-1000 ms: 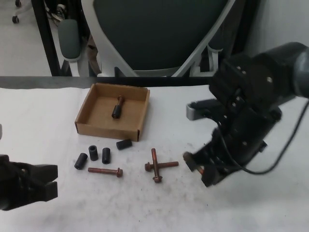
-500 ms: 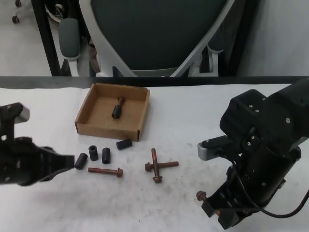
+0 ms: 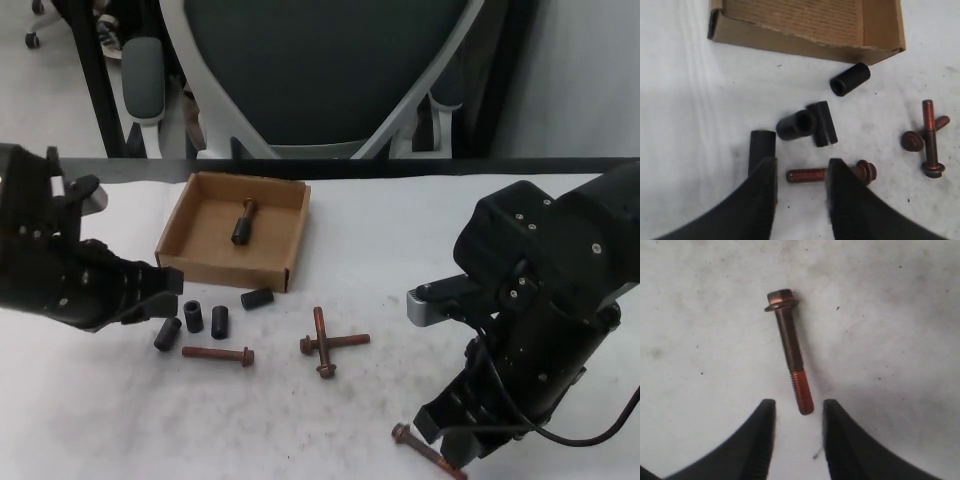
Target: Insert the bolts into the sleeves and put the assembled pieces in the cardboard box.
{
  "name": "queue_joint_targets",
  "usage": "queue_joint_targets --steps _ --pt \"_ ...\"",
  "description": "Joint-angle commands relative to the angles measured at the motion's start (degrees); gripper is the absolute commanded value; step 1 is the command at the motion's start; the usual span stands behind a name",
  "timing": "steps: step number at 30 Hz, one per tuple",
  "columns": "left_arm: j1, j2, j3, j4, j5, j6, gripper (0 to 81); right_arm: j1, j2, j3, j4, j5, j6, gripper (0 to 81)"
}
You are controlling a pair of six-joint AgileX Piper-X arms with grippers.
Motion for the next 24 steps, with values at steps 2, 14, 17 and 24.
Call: queue_joint_targets --steps 2,14,17,24 --pt "0.0 3.1 -5.1 4.1 -0.8 3.3 32.8 0.1 -0.9 -0.1 0.1 1.6 -0.5 45.9" --pt "-2.6 11.1 -13.1 10.1 -8.6 7.5 39.6 0.1 -0.7 0.0 -5.2 2.6 -2.3 45.6" --pt "-3.1 12.9 -14.3 10.8 -8.8 7.5 39.6 0.1 -0.5 0.0 -6.3 2.6 -4.7 45.6" --pt "-4.3 16.4 -17.3 13.2 -10.5 8.9 39.6 0.1 2.1 0.0 -6.1 2.3 -7.8 45.6"
